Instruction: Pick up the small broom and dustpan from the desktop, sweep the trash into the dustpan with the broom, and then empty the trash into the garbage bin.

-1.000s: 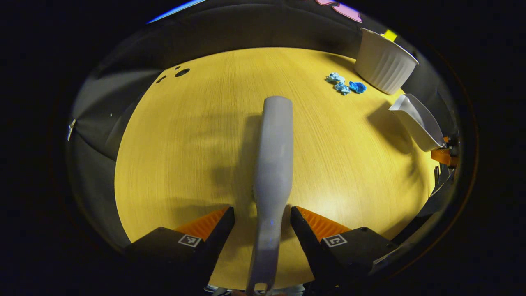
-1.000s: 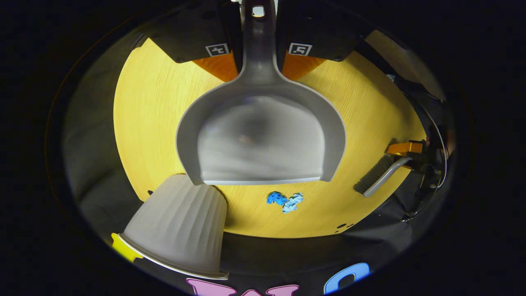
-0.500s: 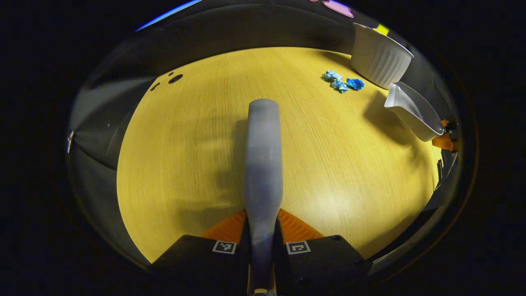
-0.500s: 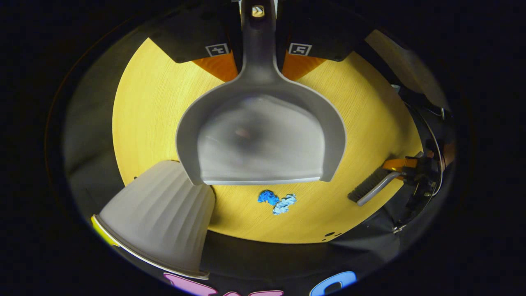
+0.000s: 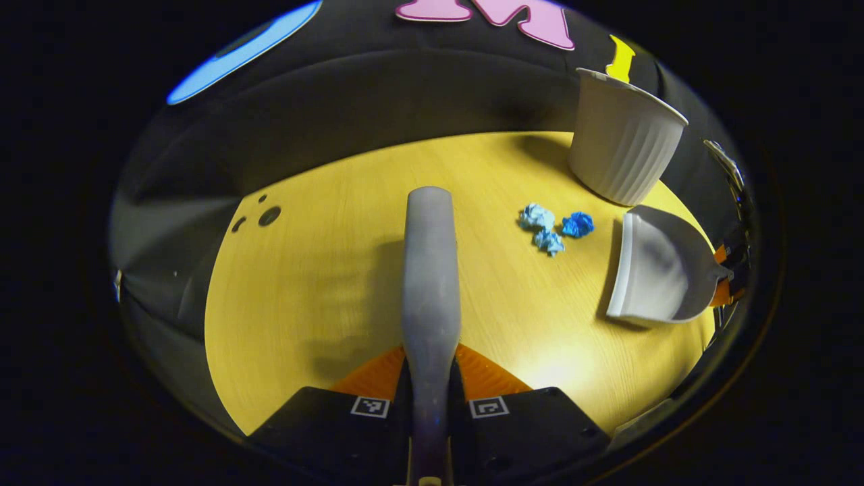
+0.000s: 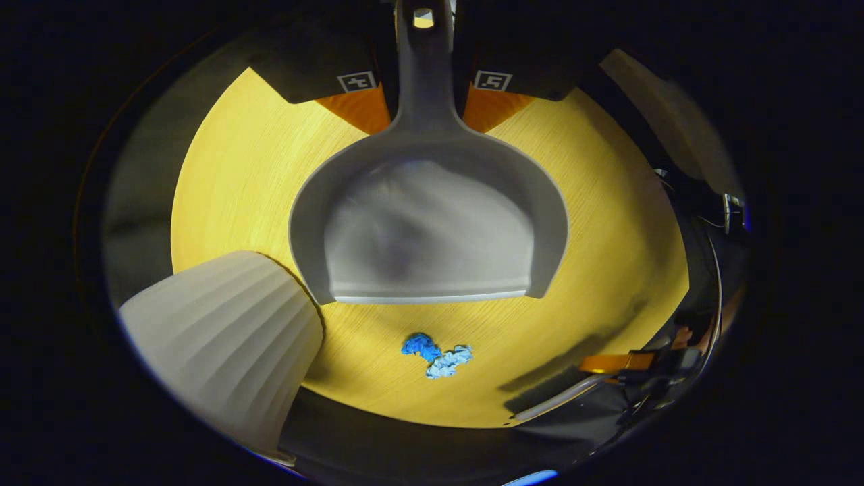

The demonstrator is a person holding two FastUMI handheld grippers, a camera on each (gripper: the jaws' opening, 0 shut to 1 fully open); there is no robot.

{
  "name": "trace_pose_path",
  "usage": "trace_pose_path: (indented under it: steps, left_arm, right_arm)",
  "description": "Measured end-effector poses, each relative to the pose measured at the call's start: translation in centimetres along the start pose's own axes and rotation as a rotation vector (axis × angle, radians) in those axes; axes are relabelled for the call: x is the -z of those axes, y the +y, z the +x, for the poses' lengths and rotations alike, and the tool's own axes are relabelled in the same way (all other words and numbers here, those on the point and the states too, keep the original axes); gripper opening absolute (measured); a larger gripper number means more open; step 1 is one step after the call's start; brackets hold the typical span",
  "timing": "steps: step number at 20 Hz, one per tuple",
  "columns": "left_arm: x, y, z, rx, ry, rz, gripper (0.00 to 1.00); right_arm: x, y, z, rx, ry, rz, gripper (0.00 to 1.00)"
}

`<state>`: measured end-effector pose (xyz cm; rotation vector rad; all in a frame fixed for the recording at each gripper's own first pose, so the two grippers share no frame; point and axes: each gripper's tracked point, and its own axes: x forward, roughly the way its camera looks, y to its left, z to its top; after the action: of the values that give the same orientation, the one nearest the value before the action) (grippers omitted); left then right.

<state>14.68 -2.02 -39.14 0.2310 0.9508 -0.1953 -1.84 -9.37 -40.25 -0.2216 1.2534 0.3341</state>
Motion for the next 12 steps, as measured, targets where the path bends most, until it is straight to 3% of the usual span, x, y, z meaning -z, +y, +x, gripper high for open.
trace_pose_path:
  steps: [1, 5, 12]
  left_arm:
    - [-0.9, -0.7, 1.0, 0.007, 0.0, 0.012, 0.31]
    - [-3.6, -3.2, 4.7, 0.028, 0.007, 0.073, 0.28]
    - [-5.4, -7.0, 8.4, 0.072, 0.055, 0.168, 0.31]
  right_arm:
    - [0.0, 0.0, 0.2, -0.004, 0.006, -0.002, 0.37]
    - [-0.3, -0.1, 0.5, -0.021, 0.005, -0.007, 0.37]
    - [-0.4, -0.7, 1.2, -0.038, -0.003, -0.029, 0.37]
